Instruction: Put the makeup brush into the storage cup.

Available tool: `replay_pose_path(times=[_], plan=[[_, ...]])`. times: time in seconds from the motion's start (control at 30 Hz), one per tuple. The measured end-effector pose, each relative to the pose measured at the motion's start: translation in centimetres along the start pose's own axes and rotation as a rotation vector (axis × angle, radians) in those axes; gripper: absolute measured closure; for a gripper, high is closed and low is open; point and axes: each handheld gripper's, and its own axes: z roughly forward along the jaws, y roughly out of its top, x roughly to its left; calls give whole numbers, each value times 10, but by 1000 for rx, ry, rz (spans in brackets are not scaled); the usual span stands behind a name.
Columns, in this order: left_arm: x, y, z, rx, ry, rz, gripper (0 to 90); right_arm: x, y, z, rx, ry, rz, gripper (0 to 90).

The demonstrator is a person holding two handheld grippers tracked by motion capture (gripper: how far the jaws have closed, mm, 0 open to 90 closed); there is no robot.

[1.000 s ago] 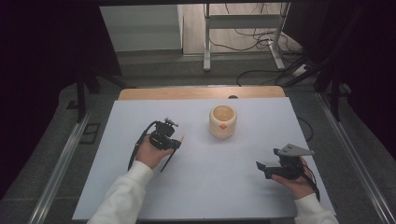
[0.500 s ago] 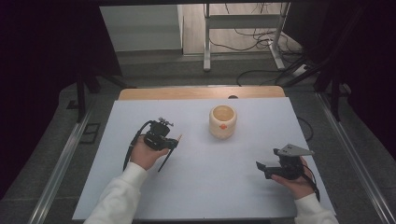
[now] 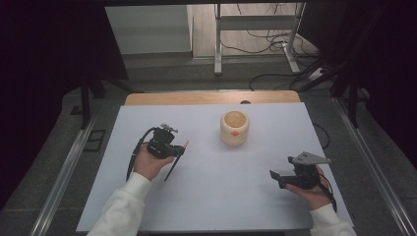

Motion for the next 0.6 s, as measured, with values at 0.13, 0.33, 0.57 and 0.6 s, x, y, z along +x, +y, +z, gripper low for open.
replay_pose_path(times=[0.13, 0.33, 0.57, 0.6], plan=[[1, 0, -2, -10, -4, -4, 838, 0, 0, 0, -1, -1, 3, 112], [-1, 0, -3, -14, -7, 5, 838, 0, 0, 0, 0, 0, 2, 112], [-3, 0, -5, -33, -12, 9, 838, 0, 0, 0, 1, -1, 1, 112], [-3, 0, -5, -36, -19, 9, 838, 0, 0, 0, 1, -1, 0, 112]])
